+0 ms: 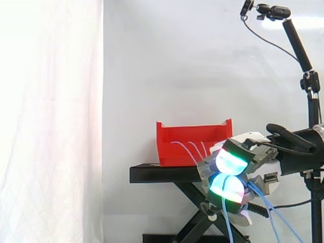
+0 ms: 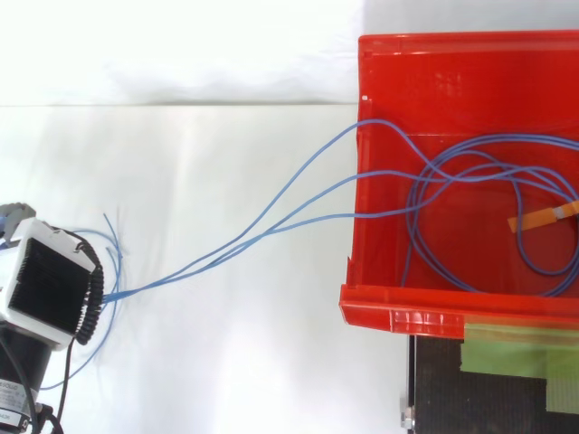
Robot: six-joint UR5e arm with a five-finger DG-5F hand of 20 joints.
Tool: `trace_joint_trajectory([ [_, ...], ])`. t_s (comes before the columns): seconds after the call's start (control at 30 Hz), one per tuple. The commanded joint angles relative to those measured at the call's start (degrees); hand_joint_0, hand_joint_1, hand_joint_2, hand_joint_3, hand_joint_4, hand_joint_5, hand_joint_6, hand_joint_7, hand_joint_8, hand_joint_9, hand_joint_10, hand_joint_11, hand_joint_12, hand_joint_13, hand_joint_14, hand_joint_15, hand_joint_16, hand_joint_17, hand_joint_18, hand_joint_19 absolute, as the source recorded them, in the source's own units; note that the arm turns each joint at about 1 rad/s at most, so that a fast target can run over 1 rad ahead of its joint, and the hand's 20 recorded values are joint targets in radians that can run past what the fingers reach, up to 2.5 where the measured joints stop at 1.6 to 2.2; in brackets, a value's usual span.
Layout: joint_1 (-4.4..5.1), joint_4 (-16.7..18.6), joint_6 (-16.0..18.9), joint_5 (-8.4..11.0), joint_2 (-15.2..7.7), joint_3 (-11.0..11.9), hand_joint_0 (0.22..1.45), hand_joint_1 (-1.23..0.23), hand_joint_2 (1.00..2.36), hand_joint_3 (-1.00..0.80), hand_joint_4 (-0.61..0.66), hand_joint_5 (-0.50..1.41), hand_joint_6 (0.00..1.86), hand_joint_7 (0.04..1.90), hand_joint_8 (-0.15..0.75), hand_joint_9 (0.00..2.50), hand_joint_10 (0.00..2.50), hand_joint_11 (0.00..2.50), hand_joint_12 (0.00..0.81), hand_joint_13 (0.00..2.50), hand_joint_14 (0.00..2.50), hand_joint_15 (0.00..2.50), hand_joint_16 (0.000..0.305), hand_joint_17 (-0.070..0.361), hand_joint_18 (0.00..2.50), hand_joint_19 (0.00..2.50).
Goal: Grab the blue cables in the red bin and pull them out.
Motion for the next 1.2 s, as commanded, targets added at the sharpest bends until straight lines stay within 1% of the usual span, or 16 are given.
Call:
trace_joint_trajectory([
  [0.0,0.03,0.01,0.00,0.00,0.00,0.00,0.95,-0.80,1.00,-1.00,-0.06,0.53,1.31,0.45,0.183,0.71,2.50,1.34,0.280,1.06,2.43,1.11,0.039,0.088,1.08,1.08],
  [0.03,0.03,0.01,0.00,0.00,0.00,0.00,0.95,-0.80,1.00,-1.00,-0.06,0.53,1.32,0.45,0.182,0.71,2.50,1.31,0.281,1.06,2.43,1.12,0.039,0.088,1.08,1.07],
  [0.1,0.03,0.01,0.00,0.00,0.00,0.00,0.95,-0.80,1.00,-1.00,-0.06,0.53,1.31,0.45,0.185,0.71,2.50,1.35,0.281,1.06,2.43,1.12,0.039,0.088,1.08,1.07],
  [0.4,0.03,0.01,0.00,0.00,0.00,0.00,0.95,-0.80,1.00,-1.00,-0.06,0.53,1.31,0.46,0.177,0.71,2.50,1.35,0.275,1.06,2.41,1.15,0.039,0.088,1.08,1.08],
  [0.47,-0.06,0.01,0.00,0.00,0.00,0.00,0.95,-0.80,1.00,-1.00,-0.06,0.53,1.31,0.46,0.183,0.71,2.50,1.35,0.285,1.06,2.41,1.15,0.039,0.088,1.08,1.10],
  [0.6,-0.06,0.01,0.00,0.00,0.00,0.00,0.95,-0.80,1.00,-1.00,-0.05,0.54,1.32,0.46,0.180,0.72,2.50,1.33,0.284,1.07,2.45,1.17,0.036,0.082,1.11,1.38],
  [0.7,0.03,0.01,0.00,0.00,0.00,0.00,0.95,-0.80,1.00,-1.00,-0.03,0.54,1.32,0.47,0.180,0.74,2.50,1.39,0.289,1.07,2.50,1.17,0.034,0.076,1.13,1.62],
  [0.73,0.03,0.01,0.00,0.00,0.00,0.00,0.95,-0.80,1.00,-1.00,-0.03,0.54,1.32,0.48,0.179,0.74,2.50,1.36,0.289,1.06,2.50,1.17,0.034,0.076,1.14,1.66],
  [0.83,0.03,0.01,0.00,0.00,0.00,0.00,0.96,-0.80,1.00,-1.00,-0.03,0.54,1.32,0.48,0.182,0.74,2.50,1.40,0.290,1.06,2.50,1.16,0.035,0.078,1.16,1.70],
  [0.87,0.03,0.01,0.00,0.00,0.00,0.00,0.96,-0.80,1.00,-1.00,-0.03,0.55,1.32,0.46,0.175,0.75,2.50,1.37,0.284,1.07,2.50,1.16,0.035,0.079,1.22,1.75],
  [0.9,0.03,0.01,0.00,0.00,0.00,0.00,0.96,-0.81,1.00,-1.00,-0.03,0.55,1.32,0.47,0.169,0.75,2.50,1.37,0.279,1.08,2.50,1.16,0.037,0.083,1.29,1.71],
  [0.93,0.03,0.01,0.00,0.00,0.00,0.00,0.96,-0.81,1.00,-1.00,-0.03,0.55,1.32,0.47,0.163,0.75,2.50,1.39,0.282,1.08,2.50,1.19,0.037,0.084,1.29,1.64],
  [0.97,-0.06,0.01,0.00,0.00,0.00,0.00,0.96,-0.81,1.00,-1.00,-0.03,0.56,1.31,0.47,0.165,0.76,2.50,1.39,0.276,1.08,2.50,1.17,0.037,0.083,1.25,1.54],
  [1.1,-0.06,0.01,0.00,0.00,0.00,0.00,0.96,-0.81,1.00,-1.00,-0.03,0.56,1.31,0.49,0.165,0.76,2.50,1.39,0.277,1.09,2.46,1.20,0.036,0.080,1.23,1.50],
  [1.13,-0.06,0.01,0.00,0.00,0.00,0.00,0.96,-0.81,1.00,-1.00,-0.04,0.56,1.31,0.49,0.167,0.76,2.50,1.43,0.273,1.09,2.45,1.20,0.036,0.082,1.22,1.50],
  [1.17,0.03,0.01,0.00,0.00,0.00,0.00,0.96,-0.81,1.00,-1.00,-0.04,0.56,1.31,0.48,0.165,0.76,2.50,1.39,0.276,1.09,2.45,1.20,0.036,0.082,1.22,1.51],
])
